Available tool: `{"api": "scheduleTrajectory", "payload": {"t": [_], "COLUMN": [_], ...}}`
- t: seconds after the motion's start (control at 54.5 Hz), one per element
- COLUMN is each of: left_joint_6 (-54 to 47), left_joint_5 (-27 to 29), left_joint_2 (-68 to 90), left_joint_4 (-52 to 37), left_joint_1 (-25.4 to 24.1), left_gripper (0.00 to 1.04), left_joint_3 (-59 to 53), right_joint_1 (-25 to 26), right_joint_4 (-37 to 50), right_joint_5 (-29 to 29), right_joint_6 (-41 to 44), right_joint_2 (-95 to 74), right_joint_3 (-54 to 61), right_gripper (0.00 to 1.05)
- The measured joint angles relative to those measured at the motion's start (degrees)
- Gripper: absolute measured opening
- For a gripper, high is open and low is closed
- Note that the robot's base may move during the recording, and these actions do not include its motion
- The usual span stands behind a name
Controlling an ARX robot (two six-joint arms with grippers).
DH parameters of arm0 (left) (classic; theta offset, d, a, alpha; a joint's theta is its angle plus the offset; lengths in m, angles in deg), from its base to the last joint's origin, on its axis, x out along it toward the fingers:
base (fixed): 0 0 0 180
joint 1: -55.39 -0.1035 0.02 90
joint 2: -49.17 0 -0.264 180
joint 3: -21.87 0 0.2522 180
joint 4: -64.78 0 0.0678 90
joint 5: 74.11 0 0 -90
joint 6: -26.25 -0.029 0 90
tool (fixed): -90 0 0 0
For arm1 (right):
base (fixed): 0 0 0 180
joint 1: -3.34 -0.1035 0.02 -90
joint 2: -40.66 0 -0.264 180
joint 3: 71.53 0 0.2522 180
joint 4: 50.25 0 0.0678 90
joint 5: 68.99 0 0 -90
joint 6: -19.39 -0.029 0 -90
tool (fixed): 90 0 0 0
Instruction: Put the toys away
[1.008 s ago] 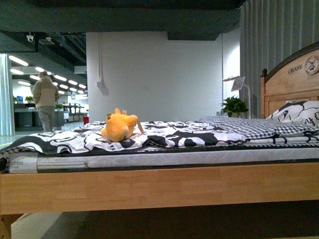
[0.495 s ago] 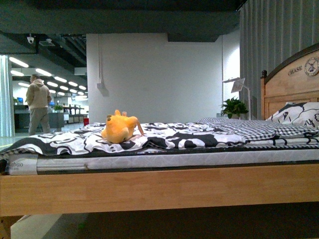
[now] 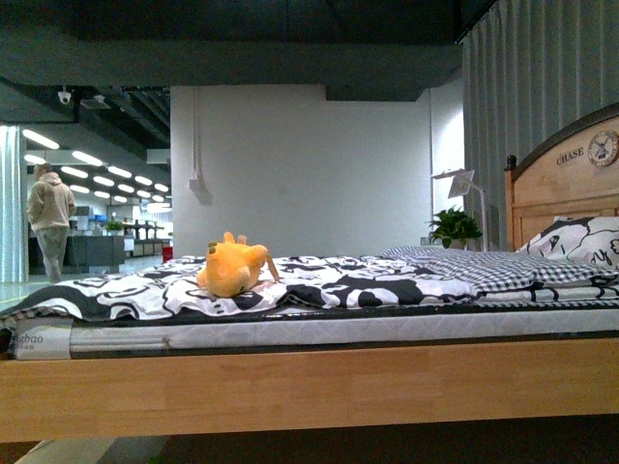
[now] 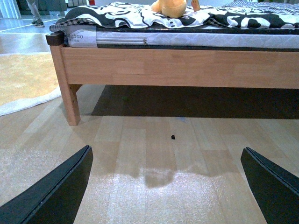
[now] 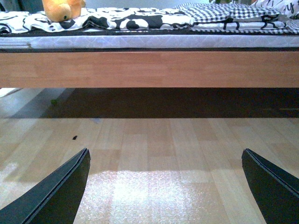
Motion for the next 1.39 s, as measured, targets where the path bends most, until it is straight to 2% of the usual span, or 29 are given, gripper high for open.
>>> {"api": "scheduleTrajectory", "payload": {"t": [1.393], "left_joint_6": [0.00], "left_joint_5": [0.00], "left_joint_2": [0.00], "left_joint_4": [0.00], "left_joint_1": [0.00], "left_gripper": [0.98], "left_joint_3": [0.00], "right_joint_1": [0.00], "right_joint_4": [0.00], "right_joint_5": [0.00], "right_joint_6": [0.00], "right_joint_2": [0.00], "right_joint_3": [0.00], "right_gripper": [0.98]}}
